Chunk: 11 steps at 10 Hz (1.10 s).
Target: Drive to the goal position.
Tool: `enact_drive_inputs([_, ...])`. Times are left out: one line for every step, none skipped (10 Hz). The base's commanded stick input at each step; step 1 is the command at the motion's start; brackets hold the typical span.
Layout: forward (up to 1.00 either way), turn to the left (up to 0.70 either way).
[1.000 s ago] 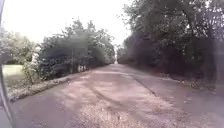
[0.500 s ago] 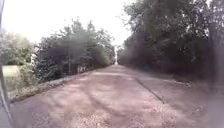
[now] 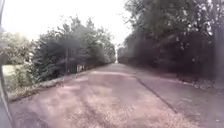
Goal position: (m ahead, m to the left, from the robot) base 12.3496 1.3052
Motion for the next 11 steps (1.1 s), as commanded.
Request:
enact_drive_inputs([0.70, 0.00])
enact_drive_inputs([0.70, 0.00])
enact_drive_inputs([0.70, 0.00])
enact_drive_inputs([0.70, 0.00])
enact_drive_inputs([0.70, 0.00])
enact_drive_inputs([0.70, 0.00])
enact_drive_inputs([0.70, 0.00])
enact_drive_inputs([0.70, 0.00])
enact_drive_inputs([0.70, 0.00])
enact_drive_inputs([0.70, 0.00])
enact_drive_inputs([0.70, 0.00])
